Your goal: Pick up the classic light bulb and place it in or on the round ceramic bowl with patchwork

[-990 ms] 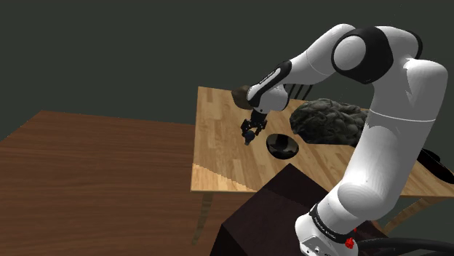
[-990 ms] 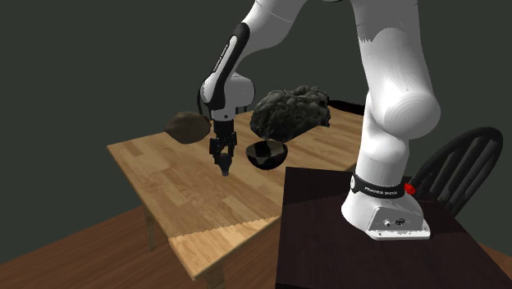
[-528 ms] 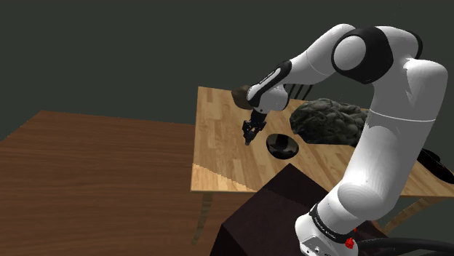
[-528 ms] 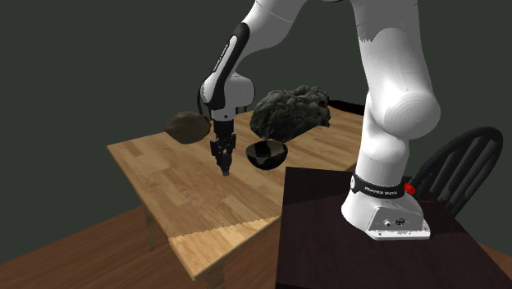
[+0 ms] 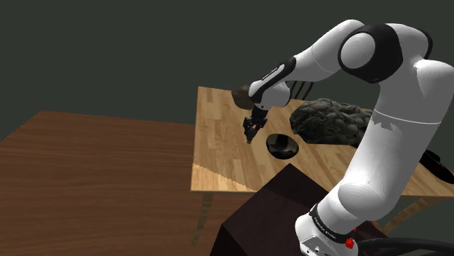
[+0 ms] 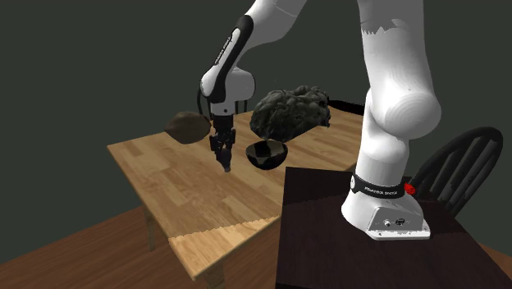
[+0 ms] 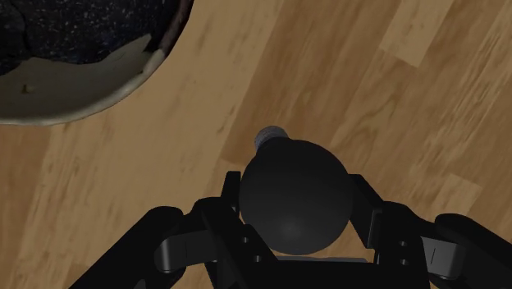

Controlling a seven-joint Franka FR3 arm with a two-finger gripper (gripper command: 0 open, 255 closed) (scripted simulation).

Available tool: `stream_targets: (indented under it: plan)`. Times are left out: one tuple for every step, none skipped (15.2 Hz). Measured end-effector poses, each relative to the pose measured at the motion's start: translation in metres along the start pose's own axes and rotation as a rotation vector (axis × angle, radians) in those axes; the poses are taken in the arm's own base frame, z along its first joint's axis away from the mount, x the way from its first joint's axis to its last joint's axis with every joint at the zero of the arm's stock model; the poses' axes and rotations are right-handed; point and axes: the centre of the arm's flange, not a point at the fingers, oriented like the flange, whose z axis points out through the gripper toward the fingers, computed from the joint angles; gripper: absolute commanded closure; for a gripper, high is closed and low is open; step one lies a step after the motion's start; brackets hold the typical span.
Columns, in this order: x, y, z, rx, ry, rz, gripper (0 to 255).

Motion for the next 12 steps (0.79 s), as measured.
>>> stream_targets:
  plan:
    - [-0.001, 0.000, -0.005, 0.000, 0.000, 0.000, 255]
    - [-0.001, 0.000, -0.011, 0.000, 0.000, 0.000, 255]
    - [-0.001, -0.001, -0.017, 0.000, 0.000, 0.000, 255]
    - [-0.001, -0.002, -0.022, 0.000, 0.000, 0.000, 255]
    - [-0.001, -0.002, -0.027, 0.000, 0.000, 0.000, 255]
    - [-0.002, -0.003, -0.032, 0.000, 0.000, 0.000, 255]
    - [-0.003, -0.004, -0.037, 0.000, 0.000, 0.000, 255]
    - [-0.002, -0.004, -0.042, 0.000, 0.000, 0.000, 255]
    - [-0.002, -0.005, -0.047, 0.000, 0.000, 0.000, 255]
    - [-0.002, -0.006, -0.052, 0.000, 0.000, 0.000, 255]
    - [-0.002, -0.007, -0.057, 0.000, 0.000, 0.000, 255]
    - [-0.002, -0.007, -0.063, 0.000, 0.000, 0.000, 255]
